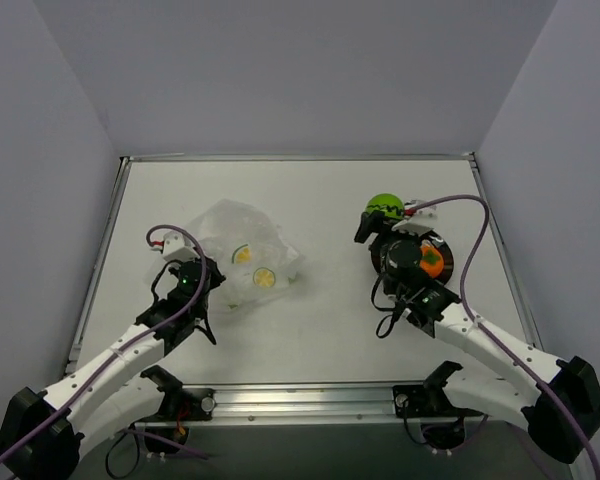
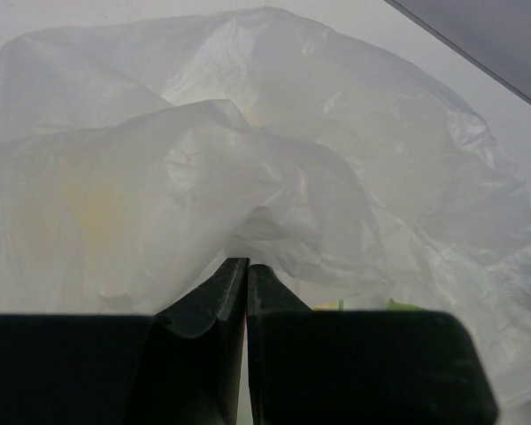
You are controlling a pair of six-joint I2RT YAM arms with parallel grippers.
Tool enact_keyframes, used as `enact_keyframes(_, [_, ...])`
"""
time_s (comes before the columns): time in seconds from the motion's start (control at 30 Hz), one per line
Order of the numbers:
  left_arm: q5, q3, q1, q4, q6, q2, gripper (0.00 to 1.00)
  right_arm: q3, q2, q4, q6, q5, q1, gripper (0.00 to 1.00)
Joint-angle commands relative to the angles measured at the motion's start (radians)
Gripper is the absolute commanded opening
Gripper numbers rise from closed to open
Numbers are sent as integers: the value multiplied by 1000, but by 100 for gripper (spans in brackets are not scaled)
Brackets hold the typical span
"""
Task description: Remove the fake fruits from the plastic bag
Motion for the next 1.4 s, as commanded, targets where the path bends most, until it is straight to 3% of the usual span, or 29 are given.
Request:
enact_keyframes(0.0, [32, 37, 35, 97, -15, 15, 2, 13, 8, -124, 92, 26, -189, 25])
enact_keyframes(0.23, [76, 79, 107, 138, 8, 53, 2, 108, 218, -160, 149, -63, -481, 25])
enact_keyframes(0.33, [115, 70, 136, 180, 1, 84, 3, 157, 307, -160, 163, -132, -552, 25])
enact_keyframes(0.5, [158, 42, 148, 212, -11, 102, 3, 208, 447, -160, 155, -163, -584, 26])
enact_keyframes(0.83, [182, 2, 150, 166, -14, 9, 16, 249, 551, -172, 169, -204, -642, 29])
enact_keyframes(0.97, [187, -8, 150, 156, -23, -17, 22, 240, 577, -180, 186, -245, -642, 31])
enact_keyframes(1.2, [192, -8, 150, 113, -19, -71, 55, 215, 600, -169, 207, -271, -642, 34])
enact_keyframes(1.37, [205, -4, 148, 102, -25, -91, 65, 217, 591, -181, 210, -270, -642, 42])
